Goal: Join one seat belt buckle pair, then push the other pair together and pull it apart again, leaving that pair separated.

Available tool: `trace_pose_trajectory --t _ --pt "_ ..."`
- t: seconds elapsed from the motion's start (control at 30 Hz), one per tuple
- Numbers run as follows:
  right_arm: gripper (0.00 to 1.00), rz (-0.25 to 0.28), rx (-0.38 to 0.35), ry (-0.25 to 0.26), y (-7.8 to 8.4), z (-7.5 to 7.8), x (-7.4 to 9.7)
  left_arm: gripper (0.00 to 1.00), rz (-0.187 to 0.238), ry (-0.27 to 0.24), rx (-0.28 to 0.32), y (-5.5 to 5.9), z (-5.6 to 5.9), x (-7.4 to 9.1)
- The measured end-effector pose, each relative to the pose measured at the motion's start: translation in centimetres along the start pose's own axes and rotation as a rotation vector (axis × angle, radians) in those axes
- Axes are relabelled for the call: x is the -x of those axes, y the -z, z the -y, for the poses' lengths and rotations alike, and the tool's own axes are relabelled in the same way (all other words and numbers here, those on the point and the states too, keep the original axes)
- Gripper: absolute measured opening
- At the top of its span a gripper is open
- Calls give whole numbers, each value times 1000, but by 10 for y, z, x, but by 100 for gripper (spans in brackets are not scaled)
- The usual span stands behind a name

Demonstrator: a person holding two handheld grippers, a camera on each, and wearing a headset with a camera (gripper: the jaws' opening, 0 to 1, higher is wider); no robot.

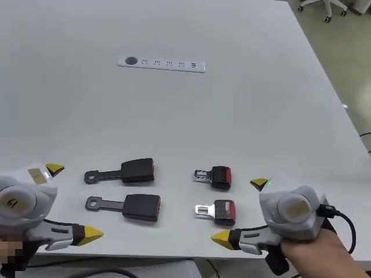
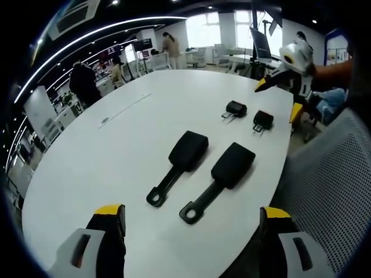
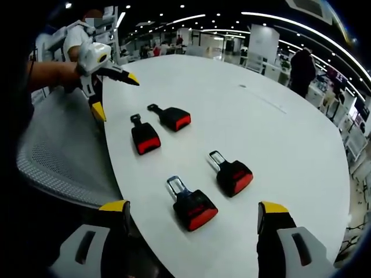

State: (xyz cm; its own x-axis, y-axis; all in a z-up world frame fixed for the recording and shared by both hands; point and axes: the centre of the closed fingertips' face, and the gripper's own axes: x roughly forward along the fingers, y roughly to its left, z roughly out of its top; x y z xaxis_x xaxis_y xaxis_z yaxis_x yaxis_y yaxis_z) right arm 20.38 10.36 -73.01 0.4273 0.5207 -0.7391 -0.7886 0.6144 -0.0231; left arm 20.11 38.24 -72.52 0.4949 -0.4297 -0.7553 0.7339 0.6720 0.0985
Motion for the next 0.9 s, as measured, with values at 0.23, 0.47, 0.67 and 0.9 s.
trace_pose_trajectory --t 0.23,0.47,0.67,0.9 --pt "91 -2 -2 -1 -2 2 -1 98 4 -6 11 -1 -1 0" --pt "90 -6 -10 -3 -2 2 -2 94 14 -10 8 -5 0 1" --pt "90 -11 -13 -5 1 1 -4 94 11 -6 11 -3 0 0" --pt "89 -13 -19 -6 3 -1 -6 93 6 -7 13 -2 1 0"
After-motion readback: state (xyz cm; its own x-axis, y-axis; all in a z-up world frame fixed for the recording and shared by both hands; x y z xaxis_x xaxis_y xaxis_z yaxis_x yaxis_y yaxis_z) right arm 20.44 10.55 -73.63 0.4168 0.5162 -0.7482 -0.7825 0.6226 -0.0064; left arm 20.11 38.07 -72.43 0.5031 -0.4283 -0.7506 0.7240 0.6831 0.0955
